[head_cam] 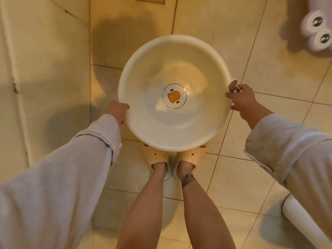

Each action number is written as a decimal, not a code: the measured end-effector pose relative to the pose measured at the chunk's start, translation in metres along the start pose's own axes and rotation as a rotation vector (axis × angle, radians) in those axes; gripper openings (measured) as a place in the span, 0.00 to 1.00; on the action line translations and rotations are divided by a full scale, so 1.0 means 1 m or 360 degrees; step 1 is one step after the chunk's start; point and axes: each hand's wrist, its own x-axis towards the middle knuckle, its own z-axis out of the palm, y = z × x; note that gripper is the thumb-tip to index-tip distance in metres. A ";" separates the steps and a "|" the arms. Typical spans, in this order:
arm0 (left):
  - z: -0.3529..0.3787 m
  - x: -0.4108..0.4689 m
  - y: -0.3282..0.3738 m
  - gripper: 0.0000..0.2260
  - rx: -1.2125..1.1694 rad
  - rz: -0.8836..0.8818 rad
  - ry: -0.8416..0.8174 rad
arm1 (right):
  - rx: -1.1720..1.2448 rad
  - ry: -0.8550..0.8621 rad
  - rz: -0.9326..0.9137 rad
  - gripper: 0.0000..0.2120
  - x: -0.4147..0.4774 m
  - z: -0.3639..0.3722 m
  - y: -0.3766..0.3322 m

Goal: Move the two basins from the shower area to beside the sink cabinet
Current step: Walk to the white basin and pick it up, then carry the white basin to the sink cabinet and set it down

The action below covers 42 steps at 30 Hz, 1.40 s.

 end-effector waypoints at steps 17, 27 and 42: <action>-0.183 -0.345 -0.044 0.21 -0.0605 0.0214 -0.0143 | 0.0476 0.0028 0.0083 0.18 -0.363 -0.191 -0.028; -0.213 -0.458 -0.031 0.21 -0.0361 0.0427 -0.0141 | 0.0714 0.0030 -0.0002 0.17 -0.463 -0.260 -0.013; -0.177 -0.497 0.034 0.06 0.0299 0.0621 -0.0174 | 0.1395 0.0366 0.0157 0.13 -0.531 -0.257 0.087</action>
